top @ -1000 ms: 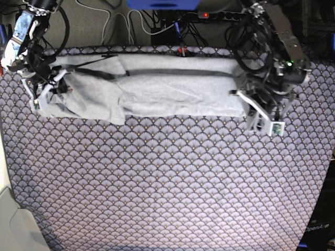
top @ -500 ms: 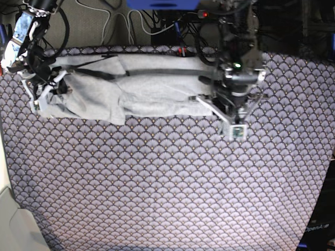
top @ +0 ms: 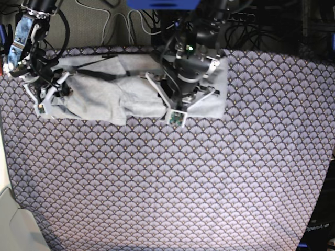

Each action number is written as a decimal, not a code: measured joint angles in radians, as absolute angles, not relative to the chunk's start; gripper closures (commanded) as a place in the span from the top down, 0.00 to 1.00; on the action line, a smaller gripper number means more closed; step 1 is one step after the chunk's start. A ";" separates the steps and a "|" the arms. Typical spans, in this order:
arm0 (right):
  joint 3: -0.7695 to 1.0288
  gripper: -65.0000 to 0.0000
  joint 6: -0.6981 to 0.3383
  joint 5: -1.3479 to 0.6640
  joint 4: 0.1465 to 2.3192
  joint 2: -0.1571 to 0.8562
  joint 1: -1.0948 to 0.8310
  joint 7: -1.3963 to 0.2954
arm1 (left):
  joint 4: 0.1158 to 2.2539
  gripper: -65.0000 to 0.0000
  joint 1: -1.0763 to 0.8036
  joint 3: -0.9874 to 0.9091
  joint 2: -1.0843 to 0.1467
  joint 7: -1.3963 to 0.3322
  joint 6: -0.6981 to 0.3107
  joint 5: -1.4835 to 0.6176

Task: Fold the T-shirt properly

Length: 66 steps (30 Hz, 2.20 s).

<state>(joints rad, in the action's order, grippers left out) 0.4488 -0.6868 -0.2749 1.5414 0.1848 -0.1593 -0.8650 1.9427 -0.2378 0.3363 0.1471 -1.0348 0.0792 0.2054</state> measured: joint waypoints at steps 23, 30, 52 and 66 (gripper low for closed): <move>0.448 0.13 -0.687 -0.278 1.538 0.185 -0.155 -0.864 | 1.885 0.25 -0.228 0.360 0.147 -1.028 0.079 0.201; 0.447 0.13 -0.687 -0.278 1.538 0.185 -0.155 -0.865 | 1.920 0.25 -0.221 0.360 0.146 -1.028 0.076 0.139; 0.446 0.14 -0.689 -0.290 1.539 0.205 -0.154 -0.875 | 1.978 0.01 -0.268 0.164 0.150 -1.010 0.078 0.110; 0.554 0.29 -0.695 -0.283 1.633 0.249 -0.154 -0.915 | 1.979 0.18 -0.285 -0.016 0.050 -1.005 0.075 0.103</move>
